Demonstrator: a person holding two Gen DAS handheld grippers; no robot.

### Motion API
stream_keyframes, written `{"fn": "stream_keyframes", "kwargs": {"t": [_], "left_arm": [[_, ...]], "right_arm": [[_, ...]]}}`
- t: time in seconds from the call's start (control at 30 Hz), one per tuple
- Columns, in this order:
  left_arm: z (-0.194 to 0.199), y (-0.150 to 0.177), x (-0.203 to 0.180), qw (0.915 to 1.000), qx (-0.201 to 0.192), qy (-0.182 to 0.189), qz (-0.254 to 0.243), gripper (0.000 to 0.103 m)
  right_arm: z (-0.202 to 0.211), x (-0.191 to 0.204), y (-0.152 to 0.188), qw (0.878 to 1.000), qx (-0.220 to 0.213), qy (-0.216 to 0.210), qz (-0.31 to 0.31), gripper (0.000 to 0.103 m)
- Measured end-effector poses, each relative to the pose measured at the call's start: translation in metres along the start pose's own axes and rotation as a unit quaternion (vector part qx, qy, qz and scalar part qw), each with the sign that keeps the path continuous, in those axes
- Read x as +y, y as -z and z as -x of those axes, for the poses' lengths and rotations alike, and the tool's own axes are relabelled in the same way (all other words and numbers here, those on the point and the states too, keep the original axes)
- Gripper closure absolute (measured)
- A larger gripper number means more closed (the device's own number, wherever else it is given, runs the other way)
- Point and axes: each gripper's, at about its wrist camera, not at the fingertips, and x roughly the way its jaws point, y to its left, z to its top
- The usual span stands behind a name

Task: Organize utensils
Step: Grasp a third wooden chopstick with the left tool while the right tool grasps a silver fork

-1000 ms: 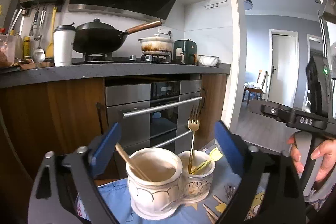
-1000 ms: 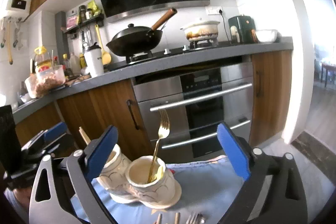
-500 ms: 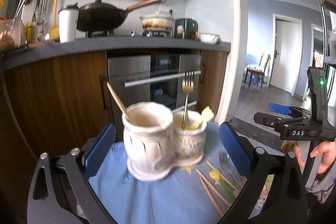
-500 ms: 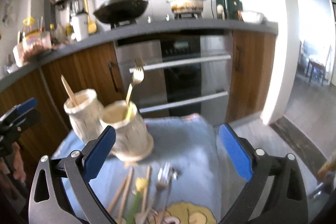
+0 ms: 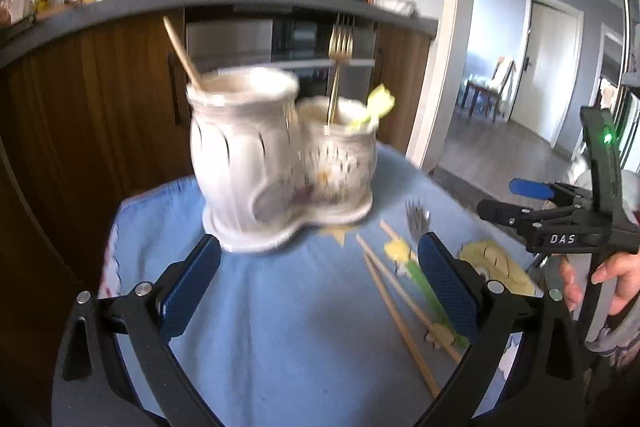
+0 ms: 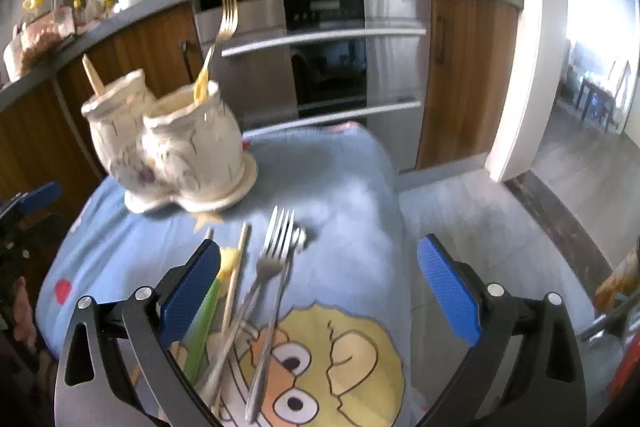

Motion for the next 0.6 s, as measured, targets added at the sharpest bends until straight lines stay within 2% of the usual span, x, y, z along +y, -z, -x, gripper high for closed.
{"fn": "stream_keyframes", "kwargs": {"t": [0.23, 0.3, 0.37, 0.43, 0.57, 0.6], "left_arm": [[-0.019, 0.022, -0.011, 0.9988, 0.047, 0.012, -0.005, 0.006], [-0.023, 0.027, -0.015, 0.9981, 0.058, 0.018, -0.008, 0.011], [-0.029, 0.034, -0.020, 0.9967, 0.076, 0.028, -0.008, 0.017], [-0.033, 0.039, -0.025, 0.9950, 0.091, 0.039, -0.008, 0.024], [-0.040, 0.047, -0.037, 0.9914, 0.113, 0.063, -0.017, 0.044], [-0.041, 0.050, -0.042, 0.9902, 0.120, 0.069, -0.022, 0.048]], "right_arm": [[-0.018, 0.011, 0.016, 0.999, 0.042, -0.012, 0.013, 0.008], [-0.020, 0.012, 0.018, 0.999, 0.048, -0.021, 0.011, 0.015], [-0.022, 0.015, 0.019, 0.998, 0.058, -0.026, 0.008, 0.032], [-0.024, 0.019, 0.021, 0.997, 0.066, -0.038, 0.009, 0.043], [-0.029, 0.026, 0.022, 0.995, 0.080, -0.057, 0.004, 0.067], [-0.030, 0.027, 0.022, 0.995, 0.082, -0.060, 0.001, 0.070]]}}
